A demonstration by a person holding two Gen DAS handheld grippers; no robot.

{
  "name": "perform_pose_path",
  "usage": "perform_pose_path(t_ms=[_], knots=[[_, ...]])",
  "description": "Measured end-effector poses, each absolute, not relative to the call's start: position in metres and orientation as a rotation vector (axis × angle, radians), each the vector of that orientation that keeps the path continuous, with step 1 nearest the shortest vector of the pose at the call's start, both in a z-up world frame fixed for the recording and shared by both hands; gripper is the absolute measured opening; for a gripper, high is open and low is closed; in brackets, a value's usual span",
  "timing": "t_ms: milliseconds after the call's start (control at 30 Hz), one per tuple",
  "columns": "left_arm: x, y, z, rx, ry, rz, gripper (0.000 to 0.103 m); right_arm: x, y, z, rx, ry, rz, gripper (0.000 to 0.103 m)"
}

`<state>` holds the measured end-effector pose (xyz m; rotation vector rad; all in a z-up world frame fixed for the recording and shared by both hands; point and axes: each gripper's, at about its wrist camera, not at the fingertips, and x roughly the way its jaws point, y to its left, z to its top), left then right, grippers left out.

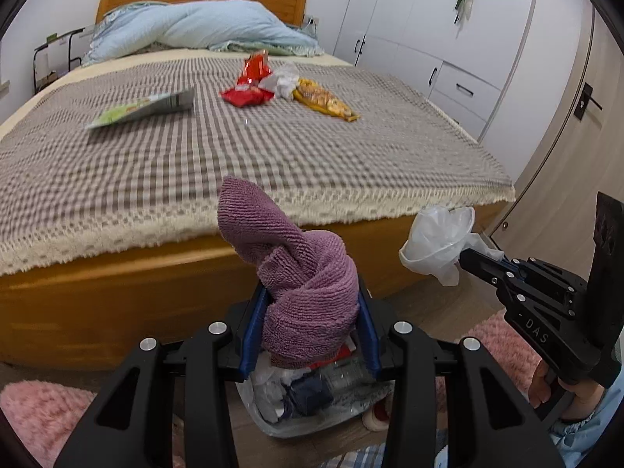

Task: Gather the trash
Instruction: 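Carry the purple towel and clear bag down to the trash bag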

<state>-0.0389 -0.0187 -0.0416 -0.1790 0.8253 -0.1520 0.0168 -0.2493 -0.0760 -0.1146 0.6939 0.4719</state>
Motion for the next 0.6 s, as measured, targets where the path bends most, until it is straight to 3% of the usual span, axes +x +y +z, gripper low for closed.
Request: perform_pose_path(t_ms=[600], knots=[[-0.026, -0.013, -0.115, -0.231, 1.007, -0.132, 0.039, 0.023, -0.234, -0.133, -0.15, 0.876, 0.496, 0.004]])
